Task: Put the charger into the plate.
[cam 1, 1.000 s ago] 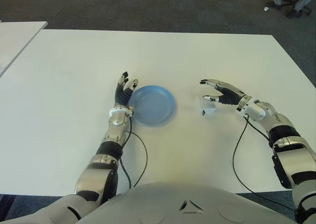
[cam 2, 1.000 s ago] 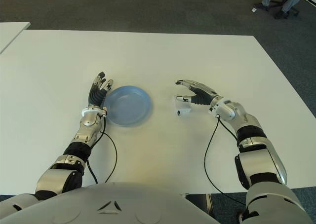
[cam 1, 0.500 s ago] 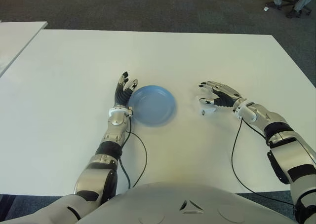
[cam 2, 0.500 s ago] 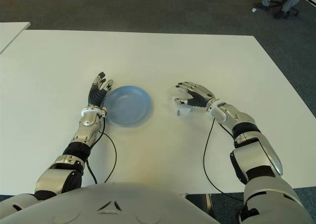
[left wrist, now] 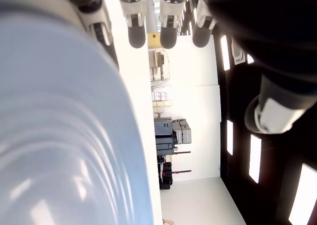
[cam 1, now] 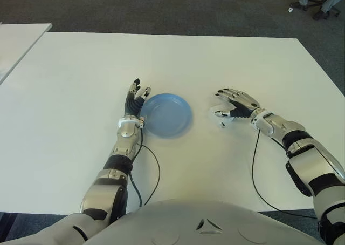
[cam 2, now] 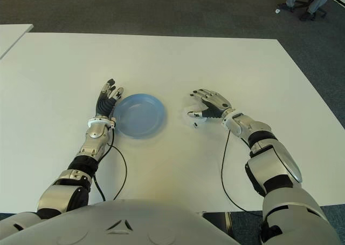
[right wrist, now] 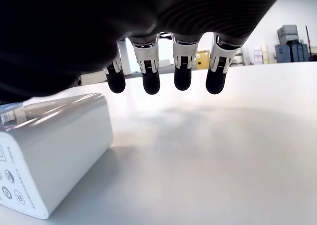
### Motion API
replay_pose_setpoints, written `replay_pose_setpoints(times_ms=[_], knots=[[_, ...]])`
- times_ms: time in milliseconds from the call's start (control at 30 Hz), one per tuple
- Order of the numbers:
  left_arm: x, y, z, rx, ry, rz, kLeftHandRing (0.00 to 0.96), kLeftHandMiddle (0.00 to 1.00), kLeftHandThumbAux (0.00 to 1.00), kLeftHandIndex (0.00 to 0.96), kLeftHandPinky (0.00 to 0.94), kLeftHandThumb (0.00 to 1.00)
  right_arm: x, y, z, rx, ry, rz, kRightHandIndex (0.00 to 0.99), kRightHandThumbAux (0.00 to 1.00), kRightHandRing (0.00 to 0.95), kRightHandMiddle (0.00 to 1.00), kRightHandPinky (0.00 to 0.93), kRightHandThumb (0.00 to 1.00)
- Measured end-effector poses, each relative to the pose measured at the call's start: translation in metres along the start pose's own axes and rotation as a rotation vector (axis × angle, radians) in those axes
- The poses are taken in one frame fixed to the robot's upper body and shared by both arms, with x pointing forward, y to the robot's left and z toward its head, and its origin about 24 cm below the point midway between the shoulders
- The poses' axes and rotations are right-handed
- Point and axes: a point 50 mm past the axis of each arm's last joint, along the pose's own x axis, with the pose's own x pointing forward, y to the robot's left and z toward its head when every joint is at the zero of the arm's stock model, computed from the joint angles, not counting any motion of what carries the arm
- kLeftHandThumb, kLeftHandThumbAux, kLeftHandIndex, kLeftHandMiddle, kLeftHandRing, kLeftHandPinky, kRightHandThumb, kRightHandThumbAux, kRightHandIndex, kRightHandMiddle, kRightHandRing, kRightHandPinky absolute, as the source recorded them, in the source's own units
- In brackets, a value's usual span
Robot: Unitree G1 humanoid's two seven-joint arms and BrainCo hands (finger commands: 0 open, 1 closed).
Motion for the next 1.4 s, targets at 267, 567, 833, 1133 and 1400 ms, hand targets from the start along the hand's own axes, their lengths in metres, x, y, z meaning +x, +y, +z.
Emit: replay_pose_setpoints(times_ms=[267, 567, 833, 1133, 1400], knots=[[-0.001, 0.000, 0.000, 0.000, 0.000, -0.001, 0.029, 0.055, 0.516, 0.034, 0.002, 0.000, 0.001, 0.002, 0.002, -0.018, -0.012, -0.006, 0.000, 0.120, 0.000, 0.000, 0.000, 0.298], [-0.001, 0.001, 0.000, 0.001, -0.001, -0.007, 0.025, 0.052, 0.513, 0.034, 0.000, 0.000, 0.001, 0.002, 0.003, -0.021, -0.024, -0.002, 0.000, 0.098, 0.000, 0.000, 0.000, 0.290], [-0.001, 0.001, -0.001, 0.002, 0.000, -0.009, 0.028, 0.055, 0.513, 0.045, 0.005, 0.000, -0.001, 0.000, 0.002, -0.020, -0.033, 0.000, 0.000, 0.086, 0.000, 0.000, 0.000, 0.271], [-0.001, 0.002, -0.002, 0.006, 0.004, -0.010, 0.029, 0.057, 0.514, 0.045, 0.001, 0.000, -0.004, -0.015, 0.000, 0.040, -0.078, -0.032, 0.000, 0.104, 0.000, 0.000, 0.000, 0.251], [-0.001, 0.003, -0.002, 0.008, 0.002, -0.015, 0.028, 0.059, 0.519, 0.041, 0.000, 0.000, -0.006, -0.028, -0.003, 0.106, -0.086, -0.052, 0.000, 0.114, 0.000, 0.000, 0.000, 0.246]])
